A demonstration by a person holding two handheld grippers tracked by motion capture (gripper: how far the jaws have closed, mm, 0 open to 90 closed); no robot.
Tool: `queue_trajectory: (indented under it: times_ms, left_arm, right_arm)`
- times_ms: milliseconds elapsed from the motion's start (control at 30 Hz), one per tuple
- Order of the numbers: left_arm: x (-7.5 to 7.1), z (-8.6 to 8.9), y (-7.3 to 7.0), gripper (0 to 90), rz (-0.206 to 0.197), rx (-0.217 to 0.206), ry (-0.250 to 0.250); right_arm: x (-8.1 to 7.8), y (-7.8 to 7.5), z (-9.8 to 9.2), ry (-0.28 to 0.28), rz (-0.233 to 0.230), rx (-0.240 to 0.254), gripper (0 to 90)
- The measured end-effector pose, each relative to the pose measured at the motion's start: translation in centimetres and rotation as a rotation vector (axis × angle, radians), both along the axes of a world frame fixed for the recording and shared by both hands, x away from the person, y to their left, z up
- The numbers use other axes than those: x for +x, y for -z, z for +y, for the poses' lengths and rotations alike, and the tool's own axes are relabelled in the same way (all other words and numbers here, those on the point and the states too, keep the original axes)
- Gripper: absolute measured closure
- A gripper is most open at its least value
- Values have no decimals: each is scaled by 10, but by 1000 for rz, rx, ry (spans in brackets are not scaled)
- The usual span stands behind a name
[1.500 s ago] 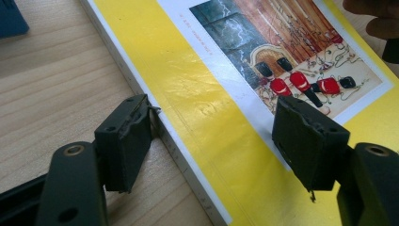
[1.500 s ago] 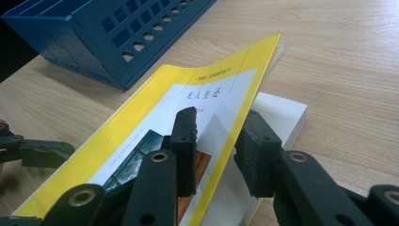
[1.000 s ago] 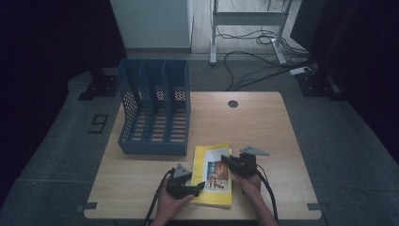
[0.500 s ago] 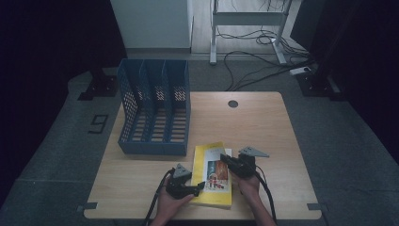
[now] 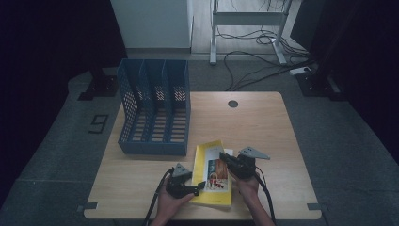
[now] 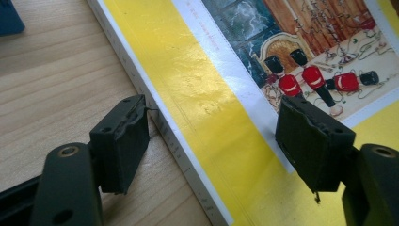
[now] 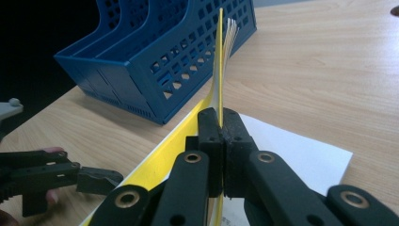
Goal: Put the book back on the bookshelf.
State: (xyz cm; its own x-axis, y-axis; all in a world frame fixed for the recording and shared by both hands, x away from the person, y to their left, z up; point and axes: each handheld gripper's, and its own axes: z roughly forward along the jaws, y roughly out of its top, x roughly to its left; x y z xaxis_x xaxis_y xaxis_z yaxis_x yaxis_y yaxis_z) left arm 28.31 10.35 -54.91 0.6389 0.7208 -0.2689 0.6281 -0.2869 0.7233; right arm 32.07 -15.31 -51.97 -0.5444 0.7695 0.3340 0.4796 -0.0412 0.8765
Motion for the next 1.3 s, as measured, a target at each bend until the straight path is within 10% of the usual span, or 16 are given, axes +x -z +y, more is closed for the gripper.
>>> queue_trajectory:
  times_ms: [1300]
  left_arm:
    - [29, 5, 6, 266, 109, -205, 11]
  right_arm:
    - [-14, -18, 1, -12, -74, 32, 879]
